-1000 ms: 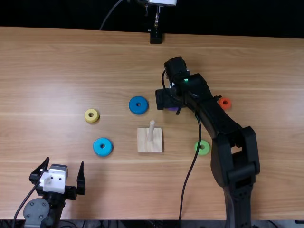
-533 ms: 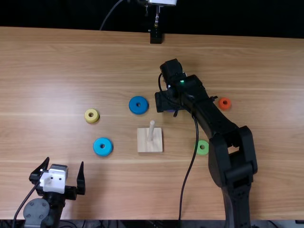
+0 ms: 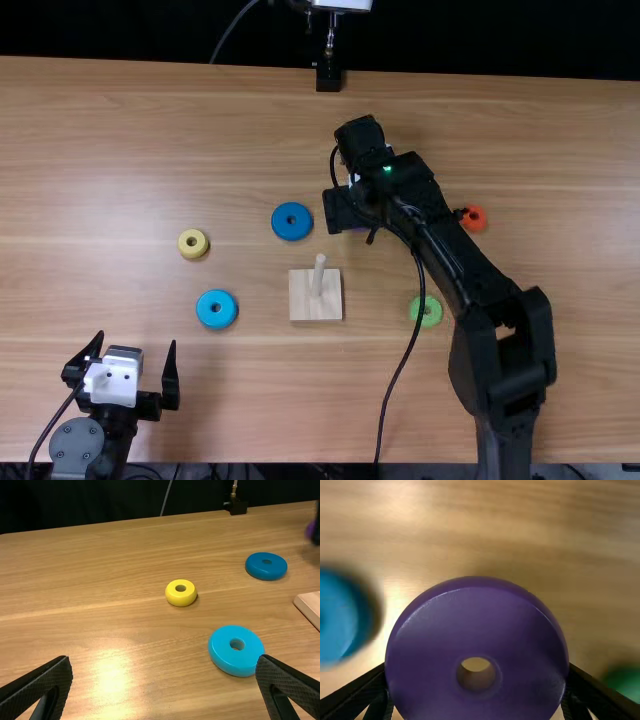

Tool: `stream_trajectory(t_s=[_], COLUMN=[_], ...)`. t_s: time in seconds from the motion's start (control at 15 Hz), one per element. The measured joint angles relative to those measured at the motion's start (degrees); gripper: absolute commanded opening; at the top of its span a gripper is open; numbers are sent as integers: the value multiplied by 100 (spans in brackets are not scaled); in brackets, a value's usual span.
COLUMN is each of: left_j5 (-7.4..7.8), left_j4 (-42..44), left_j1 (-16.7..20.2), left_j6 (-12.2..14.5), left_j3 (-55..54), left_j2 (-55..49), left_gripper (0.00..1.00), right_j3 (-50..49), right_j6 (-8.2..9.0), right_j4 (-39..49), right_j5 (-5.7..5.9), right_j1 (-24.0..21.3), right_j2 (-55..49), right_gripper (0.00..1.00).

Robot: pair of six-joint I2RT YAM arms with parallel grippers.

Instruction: Build the Hanoi tower: stack the rings onto the peg from bottom to top in this color order: purple, dark blue, light blue, dark green, light green, yellow, orange.

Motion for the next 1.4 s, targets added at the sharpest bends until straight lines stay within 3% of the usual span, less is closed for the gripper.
stream_trajectory(t_s=[0.27, 0.4, 0.8, 1.4], left_j5=[-2, 0, 0, -2], left_j4=[-2, -2, 0, 0], left_j1=[0, 0, 0, 0], left_j6=[2, 0, -2, 0], left_j3=[2, 2, 2, 2], left_j2=[0, 0, 0, 0], left_gripper=[100, 100, 100, 100], right_j3=[1161, 1456, 1727, 1773], right_j6=[4, 13, 33, 46], right_j4=[-1873, -2363, -2796, -3029], right_j5=[-2, -2, -2, -2], right_j1=[203, 306, 881, 1366], right_j2=[-590, -675, -1082, -1252], right_gripper=[0, 0, 0, 0])
